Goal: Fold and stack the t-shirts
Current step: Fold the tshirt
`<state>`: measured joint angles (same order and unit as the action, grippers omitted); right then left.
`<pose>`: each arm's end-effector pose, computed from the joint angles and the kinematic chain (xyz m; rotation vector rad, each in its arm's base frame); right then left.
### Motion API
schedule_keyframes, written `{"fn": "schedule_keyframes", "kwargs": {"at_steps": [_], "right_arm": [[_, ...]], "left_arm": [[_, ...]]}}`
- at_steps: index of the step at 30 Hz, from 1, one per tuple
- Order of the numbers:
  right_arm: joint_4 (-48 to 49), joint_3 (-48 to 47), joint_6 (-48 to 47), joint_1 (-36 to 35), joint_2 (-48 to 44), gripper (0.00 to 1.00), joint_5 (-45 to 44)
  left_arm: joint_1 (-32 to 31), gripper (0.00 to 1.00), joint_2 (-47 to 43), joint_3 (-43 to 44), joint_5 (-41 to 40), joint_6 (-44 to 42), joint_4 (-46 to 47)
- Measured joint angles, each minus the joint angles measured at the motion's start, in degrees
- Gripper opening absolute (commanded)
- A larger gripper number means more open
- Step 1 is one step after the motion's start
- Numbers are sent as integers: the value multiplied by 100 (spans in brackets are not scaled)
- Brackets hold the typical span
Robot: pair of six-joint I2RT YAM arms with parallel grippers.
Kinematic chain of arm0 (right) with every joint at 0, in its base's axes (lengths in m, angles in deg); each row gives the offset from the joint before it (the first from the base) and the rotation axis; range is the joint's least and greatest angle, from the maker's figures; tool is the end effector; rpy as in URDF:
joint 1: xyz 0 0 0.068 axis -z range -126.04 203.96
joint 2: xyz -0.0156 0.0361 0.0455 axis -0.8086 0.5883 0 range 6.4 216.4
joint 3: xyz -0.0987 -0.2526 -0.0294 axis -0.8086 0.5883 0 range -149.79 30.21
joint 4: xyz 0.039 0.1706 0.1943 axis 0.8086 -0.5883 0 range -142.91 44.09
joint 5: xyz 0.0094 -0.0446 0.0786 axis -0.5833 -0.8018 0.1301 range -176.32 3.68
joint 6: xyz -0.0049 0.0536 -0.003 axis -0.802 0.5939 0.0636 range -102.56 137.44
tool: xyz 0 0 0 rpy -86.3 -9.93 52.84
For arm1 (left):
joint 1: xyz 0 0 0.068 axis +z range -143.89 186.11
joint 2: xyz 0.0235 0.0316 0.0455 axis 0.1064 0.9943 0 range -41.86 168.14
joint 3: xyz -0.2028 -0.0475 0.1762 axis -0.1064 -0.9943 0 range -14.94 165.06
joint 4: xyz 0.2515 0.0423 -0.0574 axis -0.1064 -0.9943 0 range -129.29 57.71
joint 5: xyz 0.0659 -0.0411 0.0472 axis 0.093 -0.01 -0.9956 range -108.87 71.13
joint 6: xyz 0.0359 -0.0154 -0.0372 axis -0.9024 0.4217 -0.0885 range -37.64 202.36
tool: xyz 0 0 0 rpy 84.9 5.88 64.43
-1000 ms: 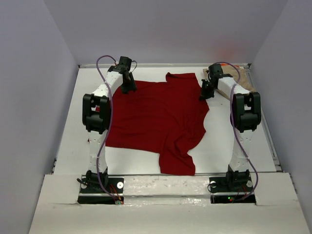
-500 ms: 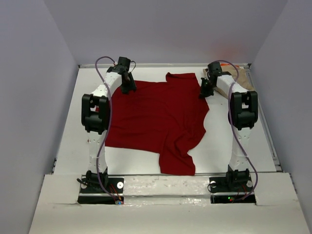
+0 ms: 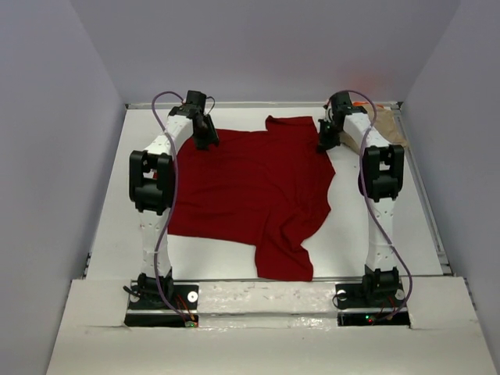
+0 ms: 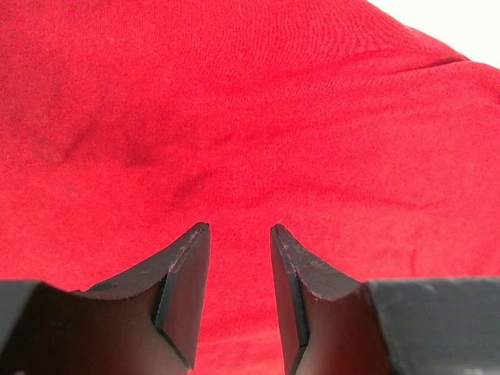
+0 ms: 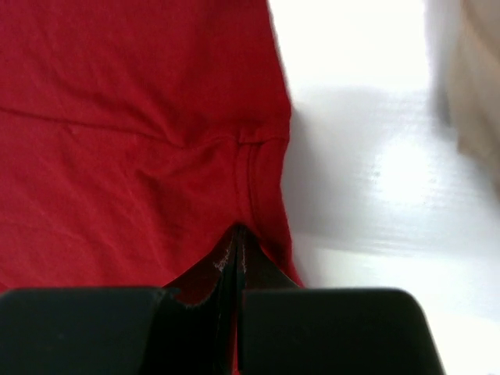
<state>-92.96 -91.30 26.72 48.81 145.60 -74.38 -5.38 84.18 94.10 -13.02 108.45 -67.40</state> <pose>0.5152 0.0539 0.1703 0.0341 2.7091 0.3573 0.4837 -0.1019 0.2263 -0.2763 2.5034 -0.4001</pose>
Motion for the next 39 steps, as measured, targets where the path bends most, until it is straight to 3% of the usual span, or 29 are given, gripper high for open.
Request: {"fn": "schedule_keyframes", "kwargs": {"at_steps": [7,22,23,25,27,28,30,34,39], "right_arm": [[-664,-1429,-131,0,754,0,-129],[-933,-2693,-247,136,1423,0,-162],[-922,-2693,-273,146,1423,2,-120],[-833,-2677,-334,177,1419,22,-72],[-640,-2514,-387,168,1335,31,-66],[-575,-2385,-424,168,1224,42,-83],[-476,-2269,-463,151,1043,53,-118],[-286,-2184,-463,74,562,59,-79],[-11,-1904,-448,-22,-63,56,343]], "left_arm": [[9,47,0,0,20,15,15],[9,48,-125,17,-2,11,15],[9,48,-125,17,-7,11,15],[-4,50,-125,17,-85,4,15],[-24,54,-129,17,-245,-11,13],[-42,54,-129,17,-369,-22,13],[-61,56,-140,17,-546,-31,15],[-83,59,-186,20,-745,-28,15],[-109,61,-203,177,-813,-20,11]]}}
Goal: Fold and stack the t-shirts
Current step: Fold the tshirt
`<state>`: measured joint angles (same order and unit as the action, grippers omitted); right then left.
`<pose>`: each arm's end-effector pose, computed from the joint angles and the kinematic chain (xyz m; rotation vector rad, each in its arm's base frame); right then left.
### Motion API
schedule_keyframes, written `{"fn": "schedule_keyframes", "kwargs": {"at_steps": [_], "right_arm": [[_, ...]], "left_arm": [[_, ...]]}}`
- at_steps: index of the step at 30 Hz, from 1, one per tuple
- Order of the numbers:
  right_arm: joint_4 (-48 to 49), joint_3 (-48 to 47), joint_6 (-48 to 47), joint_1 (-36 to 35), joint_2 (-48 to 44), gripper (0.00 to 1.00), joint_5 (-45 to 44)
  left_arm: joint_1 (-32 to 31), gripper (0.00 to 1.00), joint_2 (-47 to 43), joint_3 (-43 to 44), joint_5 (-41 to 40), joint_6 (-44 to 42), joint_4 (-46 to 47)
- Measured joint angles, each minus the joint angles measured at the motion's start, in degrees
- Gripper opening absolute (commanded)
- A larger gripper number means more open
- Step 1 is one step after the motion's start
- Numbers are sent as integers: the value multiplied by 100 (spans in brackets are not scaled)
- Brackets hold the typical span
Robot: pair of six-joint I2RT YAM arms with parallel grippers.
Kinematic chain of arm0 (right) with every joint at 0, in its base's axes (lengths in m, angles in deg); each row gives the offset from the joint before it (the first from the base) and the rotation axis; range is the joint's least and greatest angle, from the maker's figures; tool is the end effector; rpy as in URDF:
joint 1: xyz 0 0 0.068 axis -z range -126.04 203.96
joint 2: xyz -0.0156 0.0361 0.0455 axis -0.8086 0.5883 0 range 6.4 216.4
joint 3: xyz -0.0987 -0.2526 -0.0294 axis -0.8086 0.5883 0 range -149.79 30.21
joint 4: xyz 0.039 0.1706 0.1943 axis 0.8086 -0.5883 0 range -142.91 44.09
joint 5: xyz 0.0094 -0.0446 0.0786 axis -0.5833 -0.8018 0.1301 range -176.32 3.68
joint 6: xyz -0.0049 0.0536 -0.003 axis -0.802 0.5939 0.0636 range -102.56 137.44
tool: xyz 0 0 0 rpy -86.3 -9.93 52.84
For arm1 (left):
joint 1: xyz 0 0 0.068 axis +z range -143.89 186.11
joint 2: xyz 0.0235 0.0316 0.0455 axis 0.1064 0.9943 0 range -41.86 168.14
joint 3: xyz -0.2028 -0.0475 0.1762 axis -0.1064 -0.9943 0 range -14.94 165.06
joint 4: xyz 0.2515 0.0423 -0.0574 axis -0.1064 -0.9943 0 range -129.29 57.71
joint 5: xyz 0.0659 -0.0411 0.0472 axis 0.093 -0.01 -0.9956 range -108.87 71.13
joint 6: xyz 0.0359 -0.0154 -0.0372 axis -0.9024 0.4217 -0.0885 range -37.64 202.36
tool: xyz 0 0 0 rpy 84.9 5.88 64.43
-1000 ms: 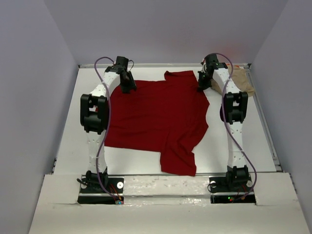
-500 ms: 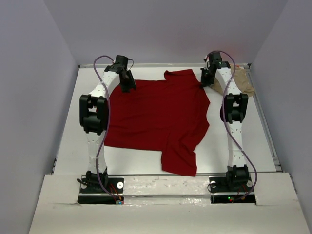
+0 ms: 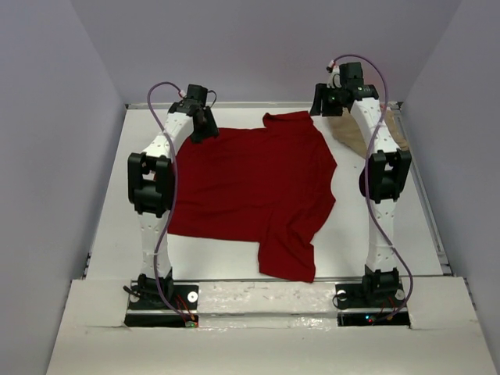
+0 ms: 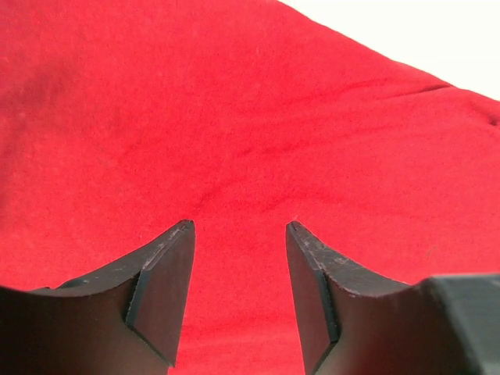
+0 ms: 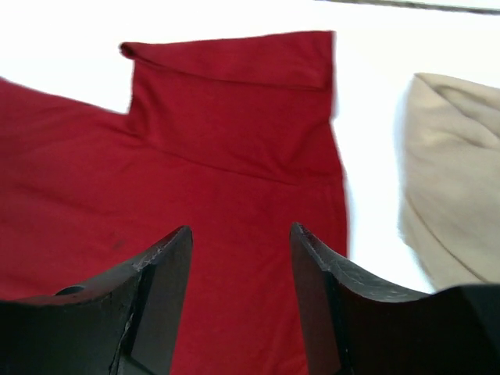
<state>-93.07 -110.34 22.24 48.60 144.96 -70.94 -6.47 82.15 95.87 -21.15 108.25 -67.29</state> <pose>0.5338 0.0596 0.2799 -0.1428 2.3549 0.4029 0.4814 -0.1058 0.2531 -0.2998 2.4092 -0.2597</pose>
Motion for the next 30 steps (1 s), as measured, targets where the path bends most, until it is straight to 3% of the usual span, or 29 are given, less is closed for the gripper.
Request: {"fn": "schedule_keyframes", "kwargs": {"at_steps": [5,10,16,27,29,30], "right_arm": [[-4,44,-11,-61,76,49,455],[-15,778,-48,-66,136,50,603],[-46,944,-48,-66,138,51,614],[-33,881,-7,-66,173,50,623],[-31,881,35,-66,192,37,728],[4,898,70,-66,195,25,796]], "left_arm": [[-13,63,63,476,-50,-4,-219],[33,65,254,981,-87,13,-306],[225,66,955,1714,-39,57,-533],[763,66,1285,1847,-35,57,-750],[837,66,1285,1847,-39,57,-754],[857,66,1285,1847,-37,57,-752]]}}
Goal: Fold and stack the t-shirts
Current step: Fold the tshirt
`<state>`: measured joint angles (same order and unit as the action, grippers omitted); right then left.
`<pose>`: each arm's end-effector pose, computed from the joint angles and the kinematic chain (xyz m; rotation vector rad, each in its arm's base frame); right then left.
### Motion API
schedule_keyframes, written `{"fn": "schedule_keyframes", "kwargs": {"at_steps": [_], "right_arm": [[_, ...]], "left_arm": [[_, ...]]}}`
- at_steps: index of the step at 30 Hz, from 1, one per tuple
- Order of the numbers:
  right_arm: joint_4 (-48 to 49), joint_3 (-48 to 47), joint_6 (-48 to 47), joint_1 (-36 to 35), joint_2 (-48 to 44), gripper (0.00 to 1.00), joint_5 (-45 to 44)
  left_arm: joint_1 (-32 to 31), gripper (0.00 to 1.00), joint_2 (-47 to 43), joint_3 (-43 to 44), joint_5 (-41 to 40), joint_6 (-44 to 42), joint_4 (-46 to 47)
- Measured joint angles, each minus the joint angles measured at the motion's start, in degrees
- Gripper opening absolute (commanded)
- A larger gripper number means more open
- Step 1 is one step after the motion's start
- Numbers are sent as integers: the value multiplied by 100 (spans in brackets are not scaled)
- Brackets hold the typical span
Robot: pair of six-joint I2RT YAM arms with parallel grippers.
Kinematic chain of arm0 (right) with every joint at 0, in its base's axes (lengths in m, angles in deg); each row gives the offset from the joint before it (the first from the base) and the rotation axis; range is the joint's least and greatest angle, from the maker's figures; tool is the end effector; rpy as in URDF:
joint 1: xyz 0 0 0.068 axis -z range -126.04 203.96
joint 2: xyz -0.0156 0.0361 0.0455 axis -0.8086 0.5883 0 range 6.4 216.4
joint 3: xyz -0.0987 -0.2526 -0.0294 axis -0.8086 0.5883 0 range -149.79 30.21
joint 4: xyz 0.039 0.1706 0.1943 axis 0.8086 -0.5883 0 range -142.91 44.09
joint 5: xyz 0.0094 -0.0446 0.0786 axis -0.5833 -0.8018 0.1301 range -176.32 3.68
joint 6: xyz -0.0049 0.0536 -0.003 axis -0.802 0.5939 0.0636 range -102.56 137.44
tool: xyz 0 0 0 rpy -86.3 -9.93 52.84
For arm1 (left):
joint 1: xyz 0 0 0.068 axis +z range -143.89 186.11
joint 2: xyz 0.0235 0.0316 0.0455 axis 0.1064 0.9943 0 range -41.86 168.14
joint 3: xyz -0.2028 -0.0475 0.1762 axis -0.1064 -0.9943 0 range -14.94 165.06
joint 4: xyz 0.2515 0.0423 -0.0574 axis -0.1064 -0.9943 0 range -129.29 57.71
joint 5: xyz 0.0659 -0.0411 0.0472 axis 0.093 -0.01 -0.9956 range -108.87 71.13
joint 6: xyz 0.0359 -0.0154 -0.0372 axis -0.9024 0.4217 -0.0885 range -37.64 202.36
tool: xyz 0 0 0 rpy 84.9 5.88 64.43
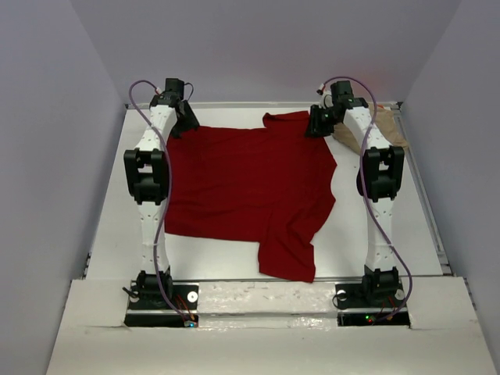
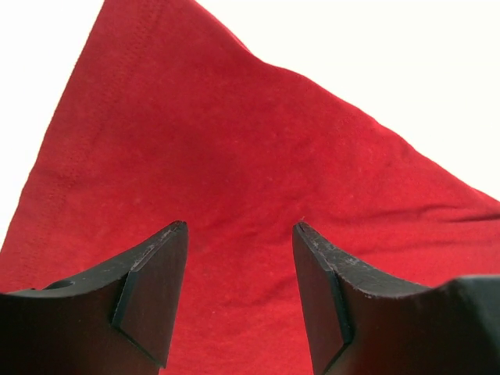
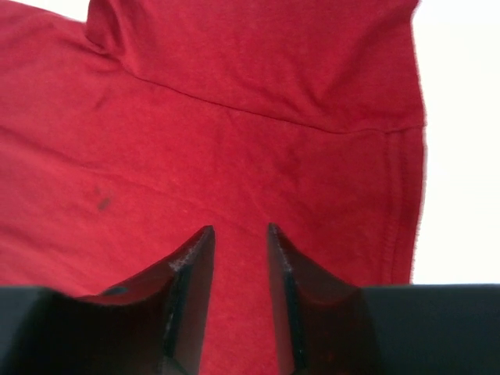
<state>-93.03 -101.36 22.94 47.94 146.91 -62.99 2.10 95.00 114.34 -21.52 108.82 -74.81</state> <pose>0.5302 0.0701 0.2141 -0.1710 2.5300 0.5974 0.5324 -0.0356 0.2370 -0.4977 2.4012 -0.1791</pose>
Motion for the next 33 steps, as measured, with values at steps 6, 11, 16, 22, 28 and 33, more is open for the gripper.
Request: {"fn": "schedule_keyframes", "kwargs": {"at_steps": [6,11,16,22,28,33], "right_arm": [[225,317,208,0,0,0,240],[227,402,229,0,-2,15,210],[68,188,173,0,2,33,33],[-4,-26,7,0,-33,16,-247],[155,911,81,-9,-348,0,-304],[415,1818,203,-76,-739,0,-302]], "left_arm": [[-26,55,-33,-254,37,-2,116],[-105,56,-44,-319,72,-11,107],[-153,57,-98,-271,116,-70,122],[-205,58,-297,-282,20,-151,118],[-291,54,-682,-1005,39,-105,225],[-525,51,-824,-1467,-4,-111,258]]}}
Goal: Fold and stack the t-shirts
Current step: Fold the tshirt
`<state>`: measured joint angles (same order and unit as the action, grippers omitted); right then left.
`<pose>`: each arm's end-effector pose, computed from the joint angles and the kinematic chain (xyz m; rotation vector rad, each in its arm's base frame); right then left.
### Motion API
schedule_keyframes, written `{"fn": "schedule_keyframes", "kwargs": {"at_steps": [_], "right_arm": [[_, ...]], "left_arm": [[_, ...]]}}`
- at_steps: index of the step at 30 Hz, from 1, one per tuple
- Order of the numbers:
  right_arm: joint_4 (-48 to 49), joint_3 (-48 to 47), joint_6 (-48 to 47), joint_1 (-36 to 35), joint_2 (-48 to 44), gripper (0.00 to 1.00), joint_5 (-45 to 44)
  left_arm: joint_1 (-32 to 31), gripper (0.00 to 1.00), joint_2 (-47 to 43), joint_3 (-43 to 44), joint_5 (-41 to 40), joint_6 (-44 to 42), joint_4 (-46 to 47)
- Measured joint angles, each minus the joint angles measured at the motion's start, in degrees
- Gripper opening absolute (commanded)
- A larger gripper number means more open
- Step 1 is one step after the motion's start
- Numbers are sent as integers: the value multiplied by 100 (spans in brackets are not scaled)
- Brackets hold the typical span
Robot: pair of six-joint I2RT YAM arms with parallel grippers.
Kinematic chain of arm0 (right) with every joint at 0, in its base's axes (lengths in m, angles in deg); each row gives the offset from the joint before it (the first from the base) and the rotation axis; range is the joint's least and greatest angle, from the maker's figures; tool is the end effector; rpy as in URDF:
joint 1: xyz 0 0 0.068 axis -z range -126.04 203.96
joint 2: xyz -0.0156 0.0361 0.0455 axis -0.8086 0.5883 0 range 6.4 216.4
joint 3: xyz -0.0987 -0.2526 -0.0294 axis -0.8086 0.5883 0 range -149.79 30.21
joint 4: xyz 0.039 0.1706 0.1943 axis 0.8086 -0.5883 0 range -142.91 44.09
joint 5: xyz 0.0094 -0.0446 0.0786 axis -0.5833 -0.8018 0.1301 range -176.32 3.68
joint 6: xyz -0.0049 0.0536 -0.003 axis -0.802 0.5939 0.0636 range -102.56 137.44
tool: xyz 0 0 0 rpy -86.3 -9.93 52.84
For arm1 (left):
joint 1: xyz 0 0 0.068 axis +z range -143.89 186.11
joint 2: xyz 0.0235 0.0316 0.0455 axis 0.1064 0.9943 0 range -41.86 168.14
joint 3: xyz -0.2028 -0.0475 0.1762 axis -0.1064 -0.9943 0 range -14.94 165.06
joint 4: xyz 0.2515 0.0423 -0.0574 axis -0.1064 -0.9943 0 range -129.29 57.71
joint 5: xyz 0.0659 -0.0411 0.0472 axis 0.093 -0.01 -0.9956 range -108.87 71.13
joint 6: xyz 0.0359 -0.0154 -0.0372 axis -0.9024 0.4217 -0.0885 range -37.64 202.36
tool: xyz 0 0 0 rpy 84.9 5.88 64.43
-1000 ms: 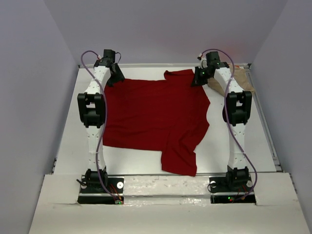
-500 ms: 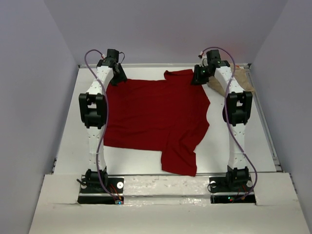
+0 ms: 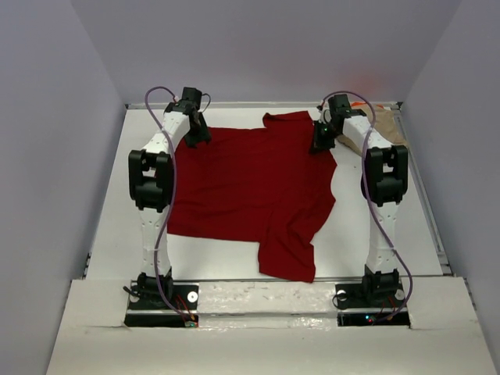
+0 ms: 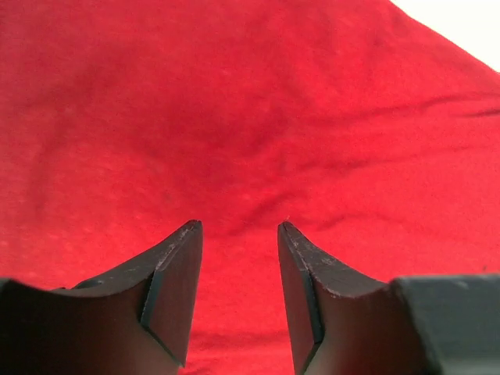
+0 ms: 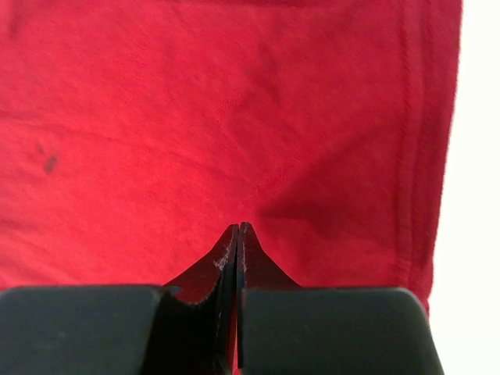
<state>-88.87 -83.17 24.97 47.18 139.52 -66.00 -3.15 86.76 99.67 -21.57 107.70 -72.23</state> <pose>0.4956 0.0714 0.1845 -0.0985 2.6615 0.5537 0.4952 -0.0789 0.2300 -0.3719 2.4935 -0.1871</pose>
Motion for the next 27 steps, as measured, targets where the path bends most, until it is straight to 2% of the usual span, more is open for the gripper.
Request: {"fn": "schedule_keyframes", "kwargs": {"at_steps": [8,10,11,15,27], "right_arm": [[197,-79,22,-155,-2,0,4],[177,-225,22,-192,4,0,7],[177,-280,20,-195,4,0,7],[192,-575,-2,-199,4,0,7],[151,-625,-173,-199,175,0,-245]], "left_arm": [[-181,50,0,249,-262,-87,-96],[-157,47,7,249,-269,-87,-120],[-149,31,11,249,-262,-90,-120],[-114,0,15,249,-232,-90,-111],[-15,0,63,111,-369,-125,-105]]}}
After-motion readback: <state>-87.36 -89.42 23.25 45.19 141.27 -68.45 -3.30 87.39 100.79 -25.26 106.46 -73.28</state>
